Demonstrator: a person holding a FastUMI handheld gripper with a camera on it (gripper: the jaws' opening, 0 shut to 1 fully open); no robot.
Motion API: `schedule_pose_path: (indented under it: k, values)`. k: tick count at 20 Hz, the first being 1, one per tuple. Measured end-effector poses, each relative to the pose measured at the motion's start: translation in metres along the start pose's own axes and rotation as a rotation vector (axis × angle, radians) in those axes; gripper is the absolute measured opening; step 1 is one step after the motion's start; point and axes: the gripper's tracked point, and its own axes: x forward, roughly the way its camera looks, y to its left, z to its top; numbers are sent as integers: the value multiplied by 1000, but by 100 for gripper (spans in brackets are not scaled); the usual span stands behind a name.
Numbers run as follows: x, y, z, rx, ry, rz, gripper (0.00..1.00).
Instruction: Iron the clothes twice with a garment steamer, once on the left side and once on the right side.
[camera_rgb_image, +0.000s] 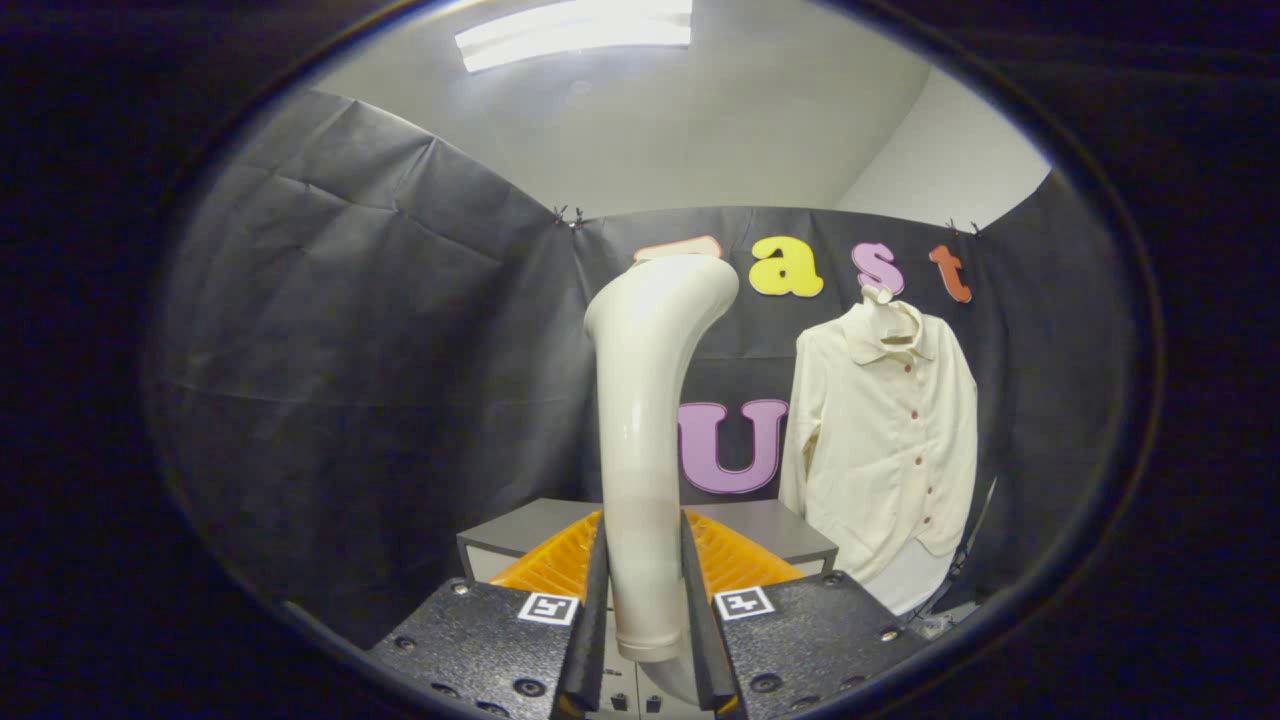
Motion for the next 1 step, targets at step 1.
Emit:
schedule_pose_path:
  k: [1]
  values:
    - [1, 1, -1, 1, -1, 2, 35]
